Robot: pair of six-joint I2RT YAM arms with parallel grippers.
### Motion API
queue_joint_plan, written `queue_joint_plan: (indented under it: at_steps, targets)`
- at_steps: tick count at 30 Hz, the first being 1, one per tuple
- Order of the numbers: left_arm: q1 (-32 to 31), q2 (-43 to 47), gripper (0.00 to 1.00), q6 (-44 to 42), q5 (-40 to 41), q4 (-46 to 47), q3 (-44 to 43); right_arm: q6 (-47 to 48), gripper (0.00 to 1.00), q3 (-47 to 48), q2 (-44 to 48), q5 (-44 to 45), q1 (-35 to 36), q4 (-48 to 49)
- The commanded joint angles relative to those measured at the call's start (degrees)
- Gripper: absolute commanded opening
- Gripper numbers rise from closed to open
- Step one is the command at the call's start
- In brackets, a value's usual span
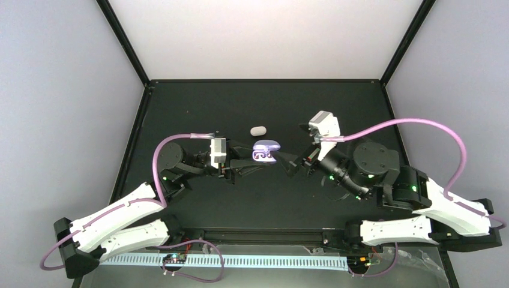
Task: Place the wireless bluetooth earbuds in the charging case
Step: Adjust the earbud with the charging case.
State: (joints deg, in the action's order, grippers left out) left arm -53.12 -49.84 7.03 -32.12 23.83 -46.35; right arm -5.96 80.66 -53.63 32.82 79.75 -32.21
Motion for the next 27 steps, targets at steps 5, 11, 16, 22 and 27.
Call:
queue_joint_plan:
  at_steps: [5, 11, 16, 22, 27]
  targets:
    - [-0.40, 1.28, 0.02, -0.61, -0.10, -0.11, 0.17, 3.00, 1.00, 3.89, 2.24, 3.97, 0.06, 1.24]
    - [-0.40, 1.56, 0.02, -0.34, -0.41, 0.24, 0.06, 1.96, 1.00, 2.65, 1.52, 3.05, -0.32, -0.31]
    - [-0.40, 1.59, 0.02, -0.34, -0.48, 0.34, -0.02, 1.97, 1.00, 1.87, 1.45, 1.08, -0.38, -0.70]
    - [-0.40, 1.68, 0.02, -0.26, -0.57, 0.44, -0.03, 2.23, 1.00, 2.08, 0.11, 0.42, -0.40, -2.22]
    - [-0.40, 1.85, 0.02, -0.30, -0.43, 0.60, -0.14, 2.29, 1.00, 2.28, -0.68, -0.28, -0.40, -3.16]
